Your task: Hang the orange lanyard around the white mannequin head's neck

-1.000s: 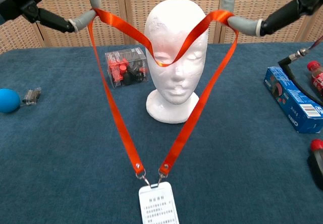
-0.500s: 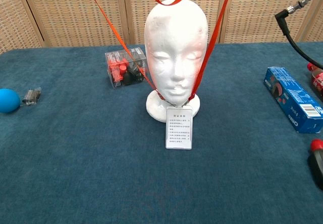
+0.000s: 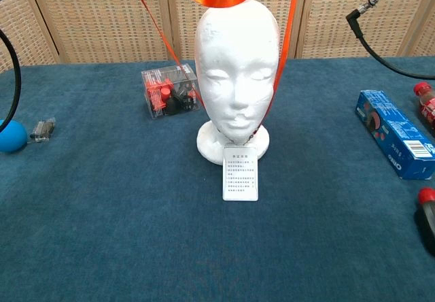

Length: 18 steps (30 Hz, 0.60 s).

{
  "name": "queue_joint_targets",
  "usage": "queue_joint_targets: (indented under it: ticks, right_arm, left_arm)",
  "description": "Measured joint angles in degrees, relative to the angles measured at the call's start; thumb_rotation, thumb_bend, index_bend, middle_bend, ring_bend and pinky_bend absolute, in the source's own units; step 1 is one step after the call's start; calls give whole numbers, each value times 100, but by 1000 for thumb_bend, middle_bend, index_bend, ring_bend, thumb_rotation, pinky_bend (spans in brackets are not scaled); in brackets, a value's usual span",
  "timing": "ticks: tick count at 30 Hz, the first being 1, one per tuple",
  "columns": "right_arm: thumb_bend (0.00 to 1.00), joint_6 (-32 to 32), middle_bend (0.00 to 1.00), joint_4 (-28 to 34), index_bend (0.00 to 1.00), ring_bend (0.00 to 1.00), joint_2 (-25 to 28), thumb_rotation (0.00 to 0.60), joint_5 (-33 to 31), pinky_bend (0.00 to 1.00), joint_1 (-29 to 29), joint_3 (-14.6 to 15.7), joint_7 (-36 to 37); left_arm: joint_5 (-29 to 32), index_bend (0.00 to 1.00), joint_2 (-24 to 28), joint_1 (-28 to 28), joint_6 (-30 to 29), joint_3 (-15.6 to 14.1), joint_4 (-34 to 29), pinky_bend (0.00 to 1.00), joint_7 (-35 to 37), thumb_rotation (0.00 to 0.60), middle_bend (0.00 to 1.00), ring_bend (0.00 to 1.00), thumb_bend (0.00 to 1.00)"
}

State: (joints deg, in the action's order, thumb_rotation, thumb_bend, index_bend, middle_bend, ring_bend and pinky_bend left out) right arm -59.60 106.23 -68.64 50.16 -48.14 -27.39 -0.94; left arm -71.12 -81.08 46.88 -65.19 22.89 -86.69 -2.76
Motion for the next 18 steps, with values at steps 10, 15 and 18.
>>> queue_joint_targets:
  ticks: [10, 15, 18]
  right_arm:
    - [711, 431, 50, -1363, 675, 0, -341, 600, -792, 0, -550, -71, -367]
    - [225, 757, 0, -1727, 106, 0, -404, 600, -1071, 0, -666, 39, -514]
    - [54, 946, 0, -1927, 21, 0, -411, 600, -1205, 0, -689, 164, -610]
  left_arm:
    - [763, 444, -389, 371, 670, 76, 1103, 0, -138, 600, 0, 0, 451]
    - [938, 0, -404, 433, 1038, 13, 1216, 0, -106, 600, 0, 0, 50]
    - [966, 0, -384, 444, 1234, -32, 1266, 0, 61, 600, 0, 0, 0]
